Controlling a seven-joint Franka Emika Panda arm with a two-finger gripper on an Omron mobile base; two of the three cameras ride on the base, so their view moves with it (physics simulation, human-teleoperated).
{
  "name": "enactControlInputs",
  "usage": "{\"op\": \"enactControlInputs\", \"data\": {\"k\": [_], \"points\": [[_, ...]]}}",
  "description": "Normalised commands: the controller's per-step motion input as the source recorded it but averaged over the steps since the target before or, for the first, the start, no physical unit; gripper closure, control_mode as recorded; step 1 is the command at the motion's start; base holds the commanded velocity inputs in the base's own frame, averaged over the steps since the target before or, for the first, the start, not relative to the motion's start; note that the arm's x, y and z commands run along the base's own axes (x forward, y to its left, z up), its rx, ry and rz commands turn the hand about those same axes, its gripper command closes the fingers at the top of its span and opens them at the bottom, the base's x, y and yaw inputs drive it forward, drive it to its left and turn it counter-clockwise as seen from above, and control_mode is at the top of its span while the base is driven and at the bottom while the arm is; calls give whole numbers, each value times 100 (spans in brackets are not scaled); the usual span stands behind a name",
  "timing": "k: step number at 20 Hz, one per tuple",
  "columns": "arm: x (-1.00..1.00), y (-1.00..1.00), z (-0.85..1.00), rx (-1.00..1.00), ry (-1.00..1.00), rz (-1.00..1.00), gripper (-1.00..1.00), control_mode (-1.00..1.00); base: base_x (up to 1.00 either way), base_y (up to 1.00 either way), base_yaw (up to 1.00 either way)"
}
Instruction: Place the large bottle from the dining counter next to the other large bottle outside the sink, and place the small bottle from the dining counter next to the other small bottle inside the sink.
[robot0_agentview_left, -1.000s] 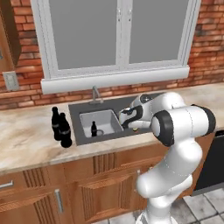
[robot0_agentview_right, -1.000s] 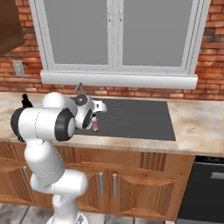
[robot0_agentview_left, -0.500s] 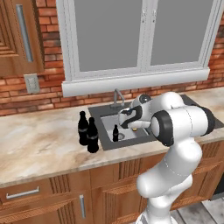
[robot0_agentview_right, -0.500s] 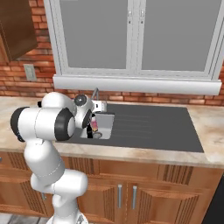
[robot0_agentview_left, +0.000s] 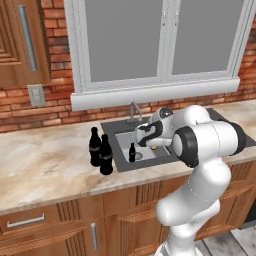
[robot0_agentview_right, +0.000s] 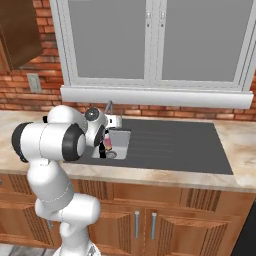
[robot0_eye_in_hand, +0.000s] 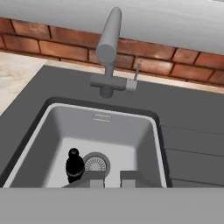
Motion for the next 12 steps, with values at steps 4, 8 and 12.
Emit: {"op": "enactControlInputs", "data": {"k": [4, 8, 12], "points": [[0, 0, 0, 0, 0, 0, 100, 100, 17, 0, 0], [0, 0, 0, 0, 0, 0, 100, 100, 17, 0, 0], [0, 0, 0, 0, 0, 0, 100, 100, 10, 0, 0]]}}
